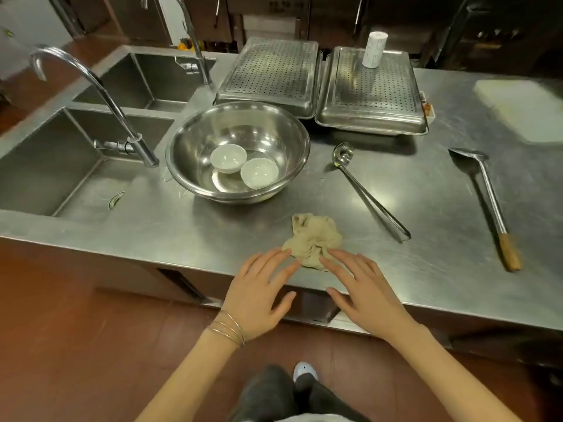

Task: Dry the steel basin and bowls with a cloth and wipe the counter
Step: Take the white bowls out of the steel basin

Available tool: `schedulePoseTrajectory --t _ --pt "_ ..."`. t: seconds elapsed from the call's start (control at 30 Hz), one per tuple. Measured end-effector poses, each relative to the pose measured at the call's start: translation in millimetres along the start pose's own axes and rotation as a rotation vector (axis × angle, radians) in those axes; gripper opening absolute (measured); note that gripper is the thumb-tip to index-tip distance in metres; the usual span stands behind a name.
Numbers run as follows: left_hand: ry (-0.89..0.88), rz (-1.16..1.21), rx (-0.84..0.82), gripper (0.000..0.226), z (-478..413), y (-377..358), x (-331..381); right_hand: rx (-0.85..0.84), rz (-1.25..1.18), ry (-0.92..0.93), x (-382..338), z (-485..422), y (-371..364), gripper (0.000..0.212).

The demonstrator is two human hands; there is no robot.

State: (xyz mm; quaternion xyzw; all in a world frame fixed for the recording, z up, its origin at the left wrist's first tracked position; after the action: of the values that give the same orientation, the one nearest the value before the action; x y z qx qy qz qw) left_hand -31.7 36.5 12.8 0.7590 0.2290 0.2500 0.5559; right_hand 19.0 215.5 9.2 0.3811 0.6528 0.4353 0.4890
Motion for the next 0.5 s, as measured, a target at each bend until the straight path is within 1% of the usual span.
schedulePoseTrajectory --t 0.13,0.33,0.5 --pt "0.028 0.024 -0.036 0.049 -13.1 -10.7 -20.4 -0.021 -0.015 -0.022 14.6 -22.5 -9.9 0.046" --pt "0.028 0.013 -0.09 0.049 -29.3 -30.9 -82.2 -0.009 -0.006 -0.053 35.4 -57.0 -35.7 0.045" --pt "-0.025 0.018 -0.052 0.049 -61.2 -21.1 -150.0 0.059 0.024 -0.052 36.0 -128.9 -33.9 0.046"
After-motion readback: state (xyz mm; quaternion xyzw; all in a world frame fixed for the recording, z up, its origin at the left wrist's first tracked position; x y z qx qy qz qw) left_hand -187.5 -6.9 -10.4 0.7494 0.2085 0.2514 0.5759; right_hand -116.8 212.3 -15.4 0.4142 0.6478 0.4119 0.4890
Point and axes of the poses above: each hand's wrist, its own z-axis away from the middle knuckle, its own y-axis out of the back of the hand, x = y × z, the point moved 5 cm from there along -z, towards the middle knuckle, and after that the axes turned 4 degrees about -z, right-handed, at the moved point
